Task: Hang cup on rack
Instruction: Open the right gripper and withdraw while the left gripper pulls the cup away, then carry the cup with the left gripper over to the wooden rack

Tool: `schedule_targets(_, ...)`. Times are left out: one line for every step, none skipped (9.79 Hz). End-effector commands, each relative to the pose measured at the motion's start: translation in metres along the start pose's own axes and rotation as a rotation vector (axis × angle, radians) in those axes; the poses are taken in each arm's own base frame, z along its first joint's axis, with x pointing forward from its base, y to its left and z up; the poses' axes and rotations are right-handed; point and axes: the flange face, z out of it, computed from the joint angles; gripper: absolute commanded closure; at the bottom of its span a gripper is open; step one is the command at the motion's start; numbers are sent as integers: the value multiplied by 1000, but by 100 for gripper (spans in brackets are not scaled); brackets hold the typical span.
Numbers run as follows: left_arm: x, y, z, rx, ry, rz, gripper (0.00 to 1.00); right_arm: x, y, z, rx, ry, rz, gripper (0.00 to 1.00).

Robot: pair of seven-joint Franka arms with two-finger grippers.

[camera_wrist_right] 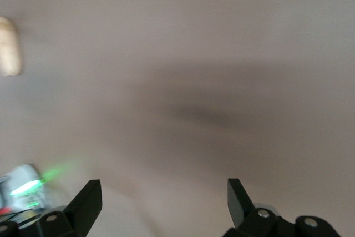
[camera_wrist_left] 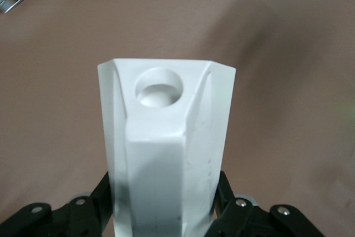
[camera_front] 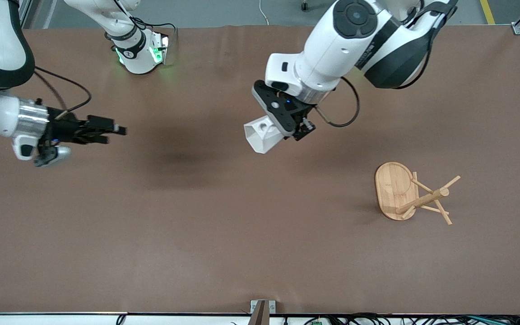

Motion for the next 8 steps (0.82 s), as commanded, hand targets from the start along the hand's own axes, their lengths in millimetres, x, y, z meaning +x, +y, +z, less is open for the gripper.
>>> schedule_targets(-20,-38,-16,32,-52,-205,100,-1,18,-42,-220,31,10,0)
schedule_targets(-28,-56,-27,44,-74,-269,100,1,22,-61,-327,57,29,0)
schedule_targets(-38,-76,-43,66,-86,-375,100,4,15,-87,-391,133,132,0)
schedule_targets(-50,-108,-53,73,-96,-460,100,4,2,-108,-426,184,200,0)
schedule_targets(-66,-135,-58,75,-136,-502,100,-5,-6,-116,-424,180,225,0)
schedule_targets(-73,-141,-58,69,-152,-513,100,-23,-20,-145,-417,199,229,0)
schedule_targets(-86,-149,-47,72,-185,-538,100,-36,-30,-160,-406,169,250,0)
schedule_targets(-92,-151,-32,75,-210,-543,100,-49,-37,-173,-389,138,289,0)
